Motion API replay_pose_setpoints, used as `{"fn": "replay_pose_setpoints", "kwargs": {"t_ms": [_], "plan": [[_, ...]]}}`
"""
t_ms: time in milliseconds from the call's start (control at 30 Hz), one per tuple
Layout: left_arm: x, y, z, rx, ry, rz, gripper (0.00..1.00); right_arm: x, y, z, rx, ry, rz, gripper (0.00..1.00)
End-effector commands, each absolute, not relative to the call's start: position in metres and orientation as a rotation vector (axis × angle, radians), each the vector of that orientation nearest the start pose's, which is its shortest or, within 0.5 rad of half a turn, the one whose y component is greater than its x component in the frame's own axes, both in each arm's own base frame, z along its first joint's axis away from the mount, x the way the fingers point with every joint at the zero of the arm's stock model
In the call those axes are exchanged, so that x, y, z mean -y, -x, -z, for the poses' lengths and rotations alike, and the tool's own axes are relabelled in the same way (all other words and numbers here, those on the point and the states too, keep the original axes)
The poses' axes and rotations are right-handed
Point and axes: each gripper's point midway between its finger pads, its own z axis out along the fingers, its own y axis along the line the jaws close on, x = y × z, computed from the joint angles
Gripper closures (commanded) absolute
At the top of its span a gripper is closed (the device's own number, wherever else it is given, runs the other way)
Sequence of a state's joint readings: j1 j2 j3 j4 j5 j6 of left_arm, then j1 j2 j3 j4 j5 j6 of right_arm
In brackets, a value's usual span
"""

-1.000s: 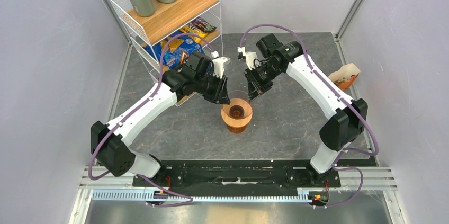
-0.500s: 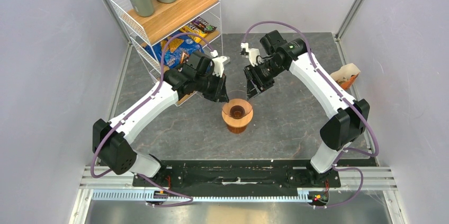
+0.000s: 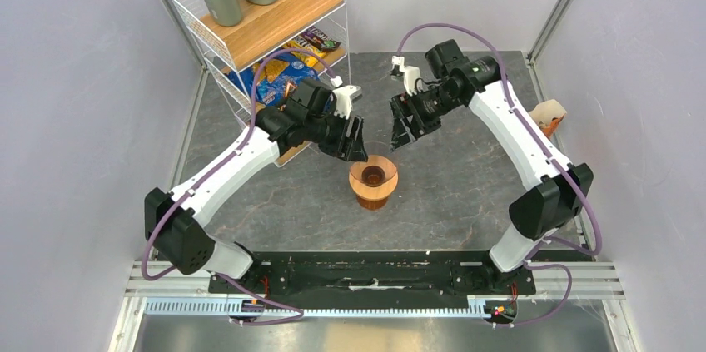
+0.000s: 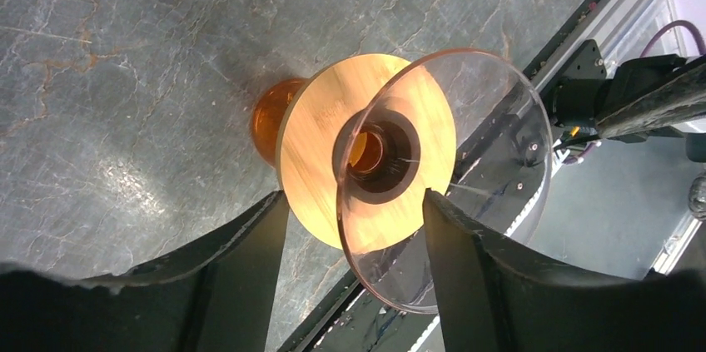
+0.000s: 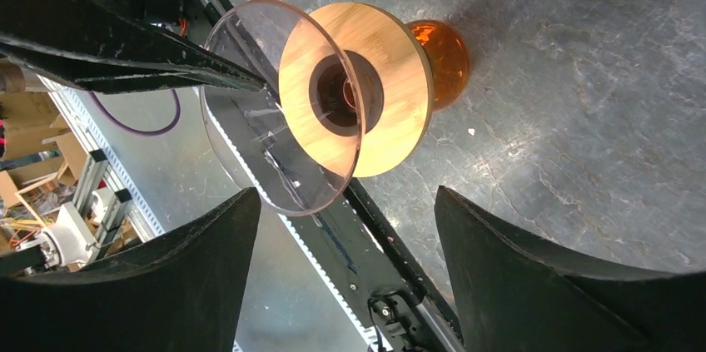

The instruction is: Place the coffee filter in the dripper

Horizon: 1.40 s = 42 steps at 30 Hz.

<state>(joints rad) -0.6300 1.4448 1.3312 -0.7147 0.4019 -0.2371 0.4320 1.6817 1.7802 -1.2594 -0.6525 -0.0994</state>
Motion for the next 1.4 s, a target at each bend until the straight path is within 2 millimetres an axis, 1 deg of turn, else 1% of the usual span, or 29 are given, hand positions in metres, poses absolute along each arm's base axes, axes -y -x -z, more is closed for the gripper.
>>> {"fn": "replay_pose_setpoints", "kwargs": {"t_ms": [0,67,100,133,200,300,367,433,500,567,633,667,733,767,833,867,900,933,967,1033,1100,1167,1300,1367], "plan": [[0.28,-0.247,-0.257,-2.249,-0.729,0.944,0.29,-0.224,-0.25,-0.288,-2.374,0.944,-1.02,0.14],[0.278,-0.24,-0.269,-2.196,-0.749,0.996,0.22,-0.218,-0.242,-0.29,-2.329,0.987,-1.017,0.12],[0.276,-0.237,-0.276,-2.161,-0.758,1.011,0.15,-0.214,-0.235,-0.288,-2.307,1.018,-1.012,0.11],[0.273,-0.233,-0.282,-2.13,-0.771,1.023,0.13,-0.211,-0.23,-0.286,-2.281,1.055,-1.001,0.11],[0.268,-0.228,-0.288,-2.08,-0.799,1.035,0.11,-0.205,-0.22,-0.279,-2.246,1.103,-0.977,0.1],[0.26,-0.22,-0.291,-2.039,-0.829,1.029,0.1,-0.198,-0.208,-0.272,-2.215,1.14,-0.951,0.1],[0.256,-0.216,-0.3,-1.999,-0.828,1.055,0.1,-0.192,-0.208,-0.271,-2.226,1.123,-0.892,0.1],[0.253,-0.217,-0.313,-1.926,-0.846,1.039,0.1,-0.18,-0.213,-0.277,-2.241,1.091,-0.789,0.1],[0.249,-0.221,-0.324,-1.865,-0.875,0.973,0.09,-0.16,-0.217,-0.283,-2.263,1.054,-0.683,0.1],[0.245,-0.228,-0.326,-1.857,-0.896,0.914,0.09,-0.132,-0.221,-0.283,-2.319,1.012,-0.55,0.11],[0.245,-0.232,-0.325,-1.845,-0.95,0.873,0.09,-0.101,-0.224,-0.281,-2.372,0.974,-0.432,0.11],[0.246,-0.234,-0.324,-1.841,-0.964,0.874,0.09,-0.083,-0.227,-0.278,-2.405,0.964,-0.341,0.12],[0.25,-0.235,-0.323,-1.832,-0.984,0.889,0.09,-0.049,-0.23,-0.273,-2.444,0.991,-0.203,0.13],[0.252,-0.237,-0.322,-1.83,-0.987,0.897,0.09,-0.031,-0.234,-0.273,-2.449,1.004,-0.138,0.13],[0.258,-0.238,-0.321,-1.825,-0.998,0.921,0.09,-0.005,-0.245,-0.271,-2.469,1.081,-0.016,0.15],[0.26,-0.239,-0.32,-1.826,-0.998,0.933,0.09,0.013,-0.254,-0.269,-2.494,1.101,0.043,0.17],[0.262,-0.24,-0.319,-1.827,-1.0,0.944,0.09,0.028,-0.261,-0.268,-2.492,1.157,0.098,0.18],[0.264,-0.241,-0.318,-1.827,-1.004,0.953,0.09,0.039,-0.274,-0.266,-2.474,1.201,0.145,0.19],[0.265,-0.242,-0.317,-1.826,-1.005,0.961,0.09,0.051,-0.283,-0.263,-2.453,1.268,0.197,0.19],[0.267,-0.243,-0.317,-1.819,-0.998,0.97,0.09,0.072,-0.302,-0.247,-2.398,1.446,0.297,0.21],[0.268,-0.247,-0.317,-1.825,-0.978,0.963,0.1,0.083,-0.319,-0.235,-2.337,1.538,0.336,0.21],[0.266,-0.249,-0.318,-1.834,-0.952,0.952,0.11,0.09,-0.333,-0.216,-2.32,1.608,0.358,0.21],[0.263,-0.245,-0.319,-1.831,-0.939,0.948,0.11,0.098,-0.348,-0.185,-2.316,1.695,0.347,0.23],[0.26,-0.246,-0.318,-1.834,-0.929,0.929,0.11,0.1,-0.354,-0.173,-2.31,1.712,0.347,0.23]]}}
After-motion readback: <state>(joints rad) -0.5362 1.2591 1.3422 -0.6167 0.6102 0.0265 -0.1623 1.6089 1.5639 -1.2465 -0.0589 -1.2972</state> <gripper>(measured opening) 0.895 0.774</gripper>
